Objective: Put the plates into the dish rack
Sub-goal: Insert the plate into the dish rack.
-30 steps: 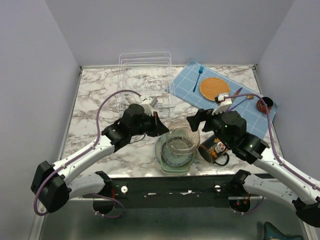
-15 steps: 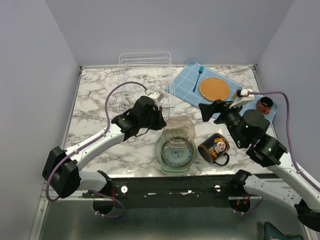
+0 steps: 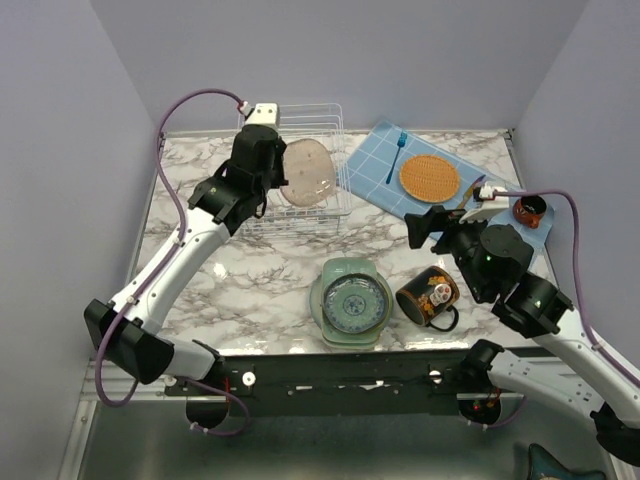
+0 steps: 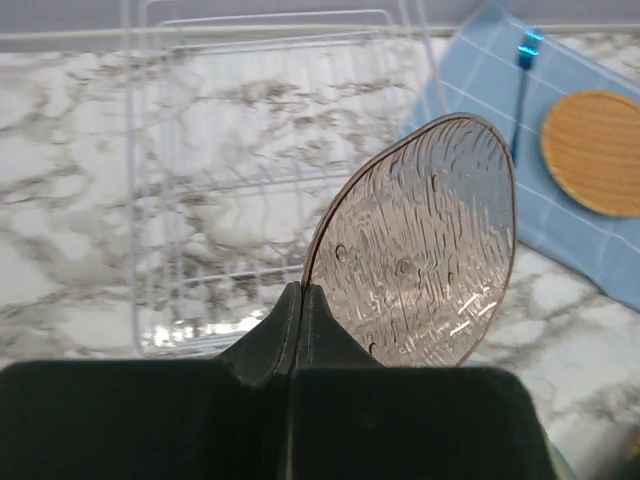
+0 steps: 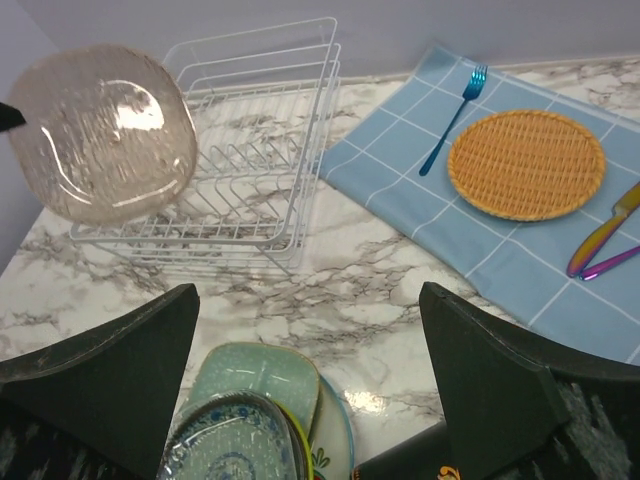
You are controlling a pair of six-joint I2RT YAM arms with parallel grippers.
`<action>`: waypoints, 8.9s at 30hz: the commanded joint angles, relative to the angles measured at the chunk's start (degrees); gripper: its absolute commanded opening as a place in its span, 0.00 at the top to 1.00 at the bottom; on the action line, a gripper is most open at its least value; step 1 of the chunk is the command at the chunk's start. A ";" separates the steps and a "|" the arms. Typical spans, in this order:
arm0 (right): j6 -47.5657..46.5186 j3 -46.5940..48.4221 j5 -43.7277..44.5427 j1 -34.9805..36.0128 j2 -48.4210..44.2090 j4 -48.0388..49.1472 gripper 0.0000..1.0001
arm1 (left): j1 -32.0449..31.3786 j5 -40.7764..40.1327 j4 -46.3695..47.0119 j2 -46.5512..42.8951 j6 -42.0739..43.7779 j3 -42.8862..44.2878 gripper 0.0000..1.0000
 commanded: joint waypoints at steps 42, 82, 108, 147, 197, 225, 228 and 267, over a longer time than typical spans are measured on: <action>5.60 -7.44 2.87 0.36 1.28 -6.75 0.00 | 11.97 -36.01 -15.74 29.69 21.39 28.94 1.00; 7.09 -10.61 3.66 0.27 0.23 -6.92 0.00 | 5.82 -51.47 -16.62 41.47 30.44 35.45 1.00; 7.27 -11.84 3.66 0.27 -0.56 -7.19 0.00 | 1.95 -56.05 -16.36 42.87 34.66 38.70 1.00; 7.36 -11.22 3.84 0.27 -0.48 -8.06 0.00 | 5.55 -43.04 -29.37 48.32 20.34 40.99 1.00; 7.36 -12.45 3.84 0.36 0.40 -7.71 0.00 | 7.31 -42.08 -31.21 48.32 17.26 40.11 1.00; 7.09 -10.96 4.10 0.27 2.16 -7.89 0.00 | 8.28 -39.35 -28.23 52.89 18.93 40.81 0.78; 7.01 -10.87 3.84 0.36 2.34 -7.54 0.00 | 8.28 -39.96 -27.79 52.19 19.54 40.37 0.77; 7.36 -10.52 3.75 0.27 2.33 -8.42 0.00 | 8.28 -39.53 -24.36 42.35 21.22 39.05 0.67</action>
